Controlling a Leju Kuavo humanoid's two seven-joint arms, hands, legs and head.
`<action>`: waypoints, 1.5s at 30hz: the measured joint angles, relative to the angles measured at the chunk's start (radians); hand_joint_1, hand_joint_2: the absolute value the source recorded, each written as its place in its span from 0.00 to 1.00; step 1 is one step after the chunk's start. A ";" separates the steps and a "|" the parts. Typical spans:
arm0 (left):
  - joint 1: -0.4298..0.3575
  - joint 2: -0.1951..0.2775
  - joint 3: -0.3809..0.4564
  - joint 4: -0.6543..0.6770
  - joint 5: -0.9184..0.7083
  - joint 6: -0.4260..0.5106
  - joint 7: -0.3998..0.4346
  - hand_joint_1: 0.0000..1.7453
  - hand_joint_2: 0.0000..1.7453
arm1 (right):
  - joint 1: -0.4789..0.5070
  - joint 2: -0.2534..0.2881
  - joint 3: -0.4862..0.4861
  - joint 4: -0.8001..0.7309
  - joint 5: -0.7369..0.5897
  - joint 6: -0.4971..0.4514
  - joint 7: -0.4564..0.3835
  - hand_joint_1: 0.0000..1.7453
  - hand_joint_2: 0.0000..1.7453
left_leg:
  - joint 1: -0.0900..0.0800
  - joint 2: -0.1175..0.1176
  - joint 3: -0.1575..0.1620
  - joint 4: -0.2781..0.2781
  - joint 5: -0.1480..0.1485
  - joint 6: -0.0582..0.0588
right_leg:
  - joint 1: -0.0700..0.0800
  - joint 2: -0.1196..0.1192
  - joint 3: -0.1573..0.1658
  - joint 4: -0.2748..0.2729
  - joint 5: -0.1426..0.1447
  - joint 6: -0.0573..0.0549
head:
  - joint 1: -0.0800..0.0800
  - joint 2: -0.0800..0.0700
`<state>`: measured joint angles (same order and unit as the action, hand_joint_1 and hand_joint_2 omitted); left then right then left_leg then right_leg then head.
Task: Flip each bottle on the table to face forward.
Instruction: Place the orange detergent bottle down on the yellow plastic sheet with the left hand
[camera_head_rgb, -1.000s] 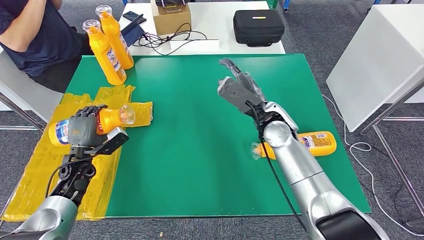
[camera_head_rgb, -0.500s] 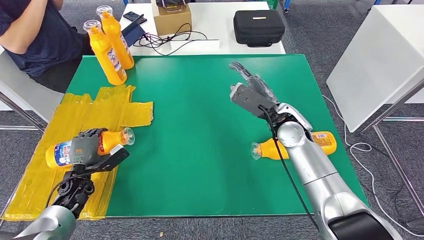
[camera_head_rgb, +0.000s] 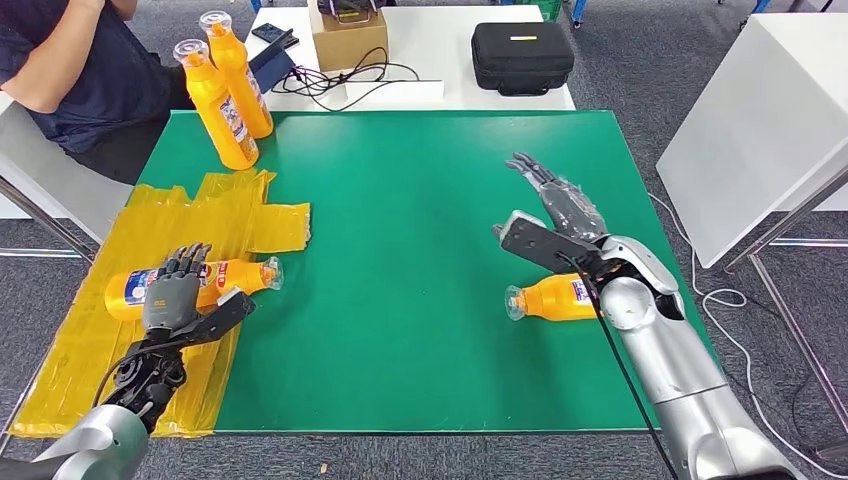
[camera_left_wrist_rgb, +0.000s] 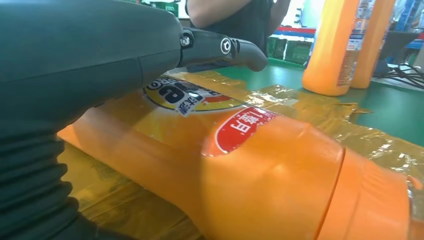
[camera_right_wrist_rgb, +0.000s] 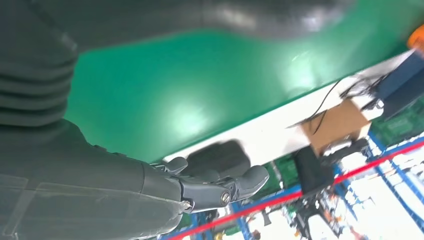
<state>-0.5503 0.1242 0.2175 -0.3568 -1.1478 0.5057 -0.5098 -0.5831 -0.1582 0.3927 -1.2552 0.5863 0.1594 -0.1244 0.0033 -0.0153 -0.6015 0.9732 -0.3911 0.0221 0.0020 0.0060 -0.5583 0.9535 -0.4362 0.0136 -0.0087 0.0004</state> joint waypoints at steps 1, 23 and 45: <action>-0.002 -0.001 -0.001 0.001 0.003 -0.003 -0.001 0.00 0.00 | 0.008 -0.007 -0.012 -0.013 0.006 0.004 -0.002 0.00 1.00 | 0.000 0.000 0.000 0.000 0.000 0.000 | 0.000 0.000 0.000 0.000 0.000 0.000 | 0.000 0.000; -0.013 -0.008 0.001 -0.018 0.277 -0.093 -0.159 0.00 0.00 | 0.094 -0.052 -0.135 -0.170 0.138 0.072 -0.002 0.00 0.75 | -0.001 0.000 0.001 0.000 0.001 0.001 | 0.000 0.000 0.001 0.000 0.000 0.000 | 0.000 0.000; 0.197 0.027 -0.065 -0.693 1.037 -0.103 -0.192 0.00 0.00 | 0.640 -0.490 -0.508 -0.588 -0.256 0.524 0.127 0.00 1.00 | -0.002 -0.003 -0.003 0.000 -0.002 0.003 | -0.001 -0.003 -0.001 -0.002 -0.003 0.003 | 0.000 0.000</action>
<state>-0.3533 0.1515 0.1527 -1.0498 -0.1106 0.4030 -0.7023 0.0572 -0.6479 -0.1151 -1.8430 0.3300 0.6831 0.0022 0.0018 -0.0184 -0.6043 0.9733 -0.3936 0.0251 0.0012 0.0033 -0.5593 0.9520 -0.4387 0.0165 -0.0087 0.0004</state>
